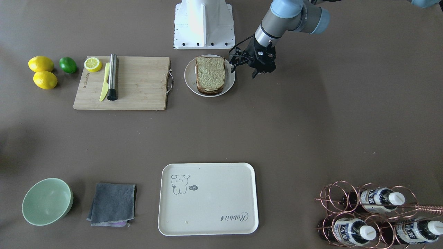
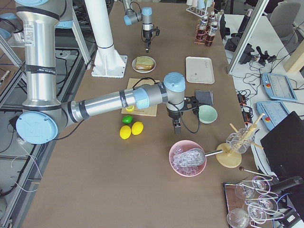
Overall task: Make sandwich and place on tray
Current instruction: 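Grasp the white plate rim with the left gripper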
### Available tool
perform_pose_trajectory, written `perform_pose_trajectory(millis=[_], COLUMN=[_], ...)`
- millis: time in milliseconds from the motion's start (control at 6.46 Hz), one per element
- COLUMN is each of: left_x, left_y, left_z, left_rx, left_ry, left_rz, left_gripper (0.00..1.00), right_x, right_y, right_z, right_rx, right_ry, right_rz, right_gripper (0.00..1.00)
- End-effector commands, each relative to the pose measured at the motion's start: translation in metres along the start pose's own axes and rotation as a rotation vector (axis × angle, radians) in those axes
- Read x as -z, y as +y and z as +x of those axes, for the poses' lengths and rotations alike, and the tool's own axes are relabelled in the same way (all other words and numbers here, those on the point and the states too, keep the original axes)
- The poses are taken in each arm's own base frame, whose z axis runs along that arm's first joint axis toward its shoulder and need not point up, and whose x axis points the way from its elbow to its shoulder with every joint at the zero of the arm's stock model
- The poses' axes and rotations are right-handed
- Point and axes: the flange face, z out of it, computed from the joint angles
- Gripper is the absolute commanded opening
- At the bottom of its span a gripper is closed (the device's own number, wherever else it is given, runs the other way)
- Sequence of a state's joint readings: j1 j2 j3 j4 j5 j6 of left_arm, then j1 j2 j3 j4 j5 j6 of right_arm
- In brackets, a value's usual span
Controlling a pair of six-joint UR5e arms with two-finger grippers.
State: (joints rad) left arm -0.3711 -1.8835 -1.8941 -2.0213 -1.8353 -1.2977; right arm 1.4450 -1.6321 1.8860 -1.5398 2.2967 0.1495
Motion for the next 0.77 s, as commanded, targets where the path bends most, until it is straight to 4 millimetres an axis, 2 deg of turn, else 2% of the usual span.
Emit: perform_pose_trajectory(millis=[0, 155, 310, 619], left_x=[-0.019, -0.029, -0.032, -0.042], left_y=[0.007, 0.017, 0.022, 0.025], left_z=[-0.003, 0.000, 0.003, 0.013], left_rx=[-0.003, -0.005, 0.008, 0.002], left_ry=[0.004, 0.019, 0.021, 0.023], left_rz=[-0.013, -0.027, -0.037, -0.037], left_gripper=[0.55, 0.49, 0.47, 0.37], right_x=[0.003, 0.002, 0.001, 0.001], right_y=[0.026, 0.026, 0.027, 0.027], right_z=[0.031, 0.031, 0.032, 0.033], right_rx=[-0.002, -0.004, -0.006, -0.006], right_ry=[0.005, -0.001, -0.001, 0.008], right_rz=[-0.003, -0.006, -0.008, -0.007], right_gripper=[1.00, 1.00, 1.00, 1.00])
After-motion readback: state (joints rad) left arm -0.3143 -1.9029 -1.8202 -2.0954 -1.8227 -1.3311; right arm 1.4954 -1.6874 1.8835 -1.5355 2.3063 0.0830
